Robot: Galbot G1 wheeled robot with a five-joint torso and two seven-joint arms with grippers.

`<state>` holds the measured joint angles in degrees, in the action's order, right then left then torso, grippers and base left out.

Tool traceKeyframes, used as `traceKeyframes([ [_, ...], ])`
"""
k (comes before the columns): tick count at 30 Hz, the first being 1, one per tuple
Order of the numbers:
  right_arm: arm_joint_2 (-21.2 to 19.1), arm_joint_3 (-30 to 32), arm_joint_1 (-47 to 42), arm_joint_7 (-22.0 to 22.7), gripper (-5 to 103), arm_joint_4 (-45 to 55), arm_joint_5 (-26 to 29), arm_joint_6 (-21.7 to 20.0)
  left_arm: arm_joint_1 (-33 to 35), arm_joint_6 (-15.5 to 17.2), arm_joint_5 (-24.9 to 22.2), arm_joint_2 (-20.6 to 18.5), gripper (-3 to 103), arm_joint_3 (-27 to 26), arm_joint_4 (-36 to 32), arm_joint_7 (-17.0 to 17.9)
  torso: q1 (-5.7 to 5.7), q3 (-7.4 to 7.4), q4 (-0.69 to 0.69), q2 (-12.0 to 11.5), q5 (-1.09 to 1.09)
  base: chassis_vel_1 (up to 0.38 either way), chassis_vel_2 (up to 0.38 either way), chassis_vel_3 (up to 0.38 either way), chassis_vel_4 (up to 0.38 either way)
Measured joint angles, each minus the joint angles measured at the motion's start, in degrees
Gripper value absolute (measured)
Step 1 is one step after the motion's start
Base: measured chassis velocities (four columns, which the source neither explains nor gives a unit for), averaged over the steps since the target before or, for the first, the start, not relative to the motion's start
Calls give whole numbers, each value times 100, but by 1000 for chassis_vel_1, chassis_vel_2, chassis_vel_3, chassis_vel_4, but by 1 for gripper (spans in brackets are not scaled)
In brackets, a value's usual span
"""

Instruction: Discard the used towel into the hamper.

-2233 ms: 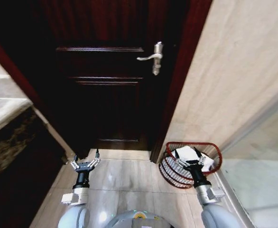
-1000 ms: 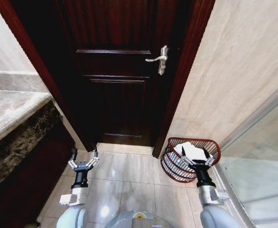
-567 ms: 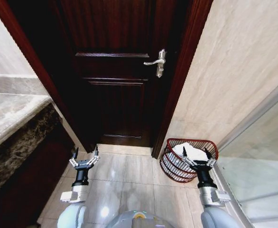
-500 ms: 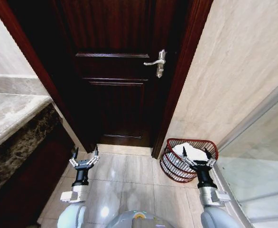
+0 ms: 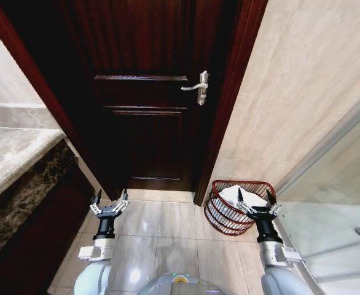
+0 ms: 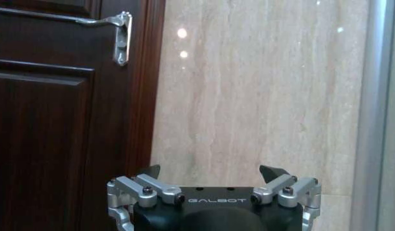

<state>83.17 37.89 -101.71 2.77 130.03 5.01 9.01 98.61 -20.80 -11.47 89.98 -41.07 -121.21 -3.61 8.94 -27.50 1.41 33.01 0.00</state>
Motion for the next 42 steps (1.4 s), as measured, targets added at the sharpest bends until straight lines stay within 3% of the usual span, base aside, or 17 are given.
traceKeyframes([
  [23,-60,61,-17,-52,100,-7,25,62,-4,77,-45,24,100,-47,-11,126,161,-225,1,389,0,0,0,0,0],
  [42,-56,69,-24,-81,100,-45,24,98,-41,98,24,58,100,-4,-29,180,359,-496,2,859,0,0,0,0,0],
])
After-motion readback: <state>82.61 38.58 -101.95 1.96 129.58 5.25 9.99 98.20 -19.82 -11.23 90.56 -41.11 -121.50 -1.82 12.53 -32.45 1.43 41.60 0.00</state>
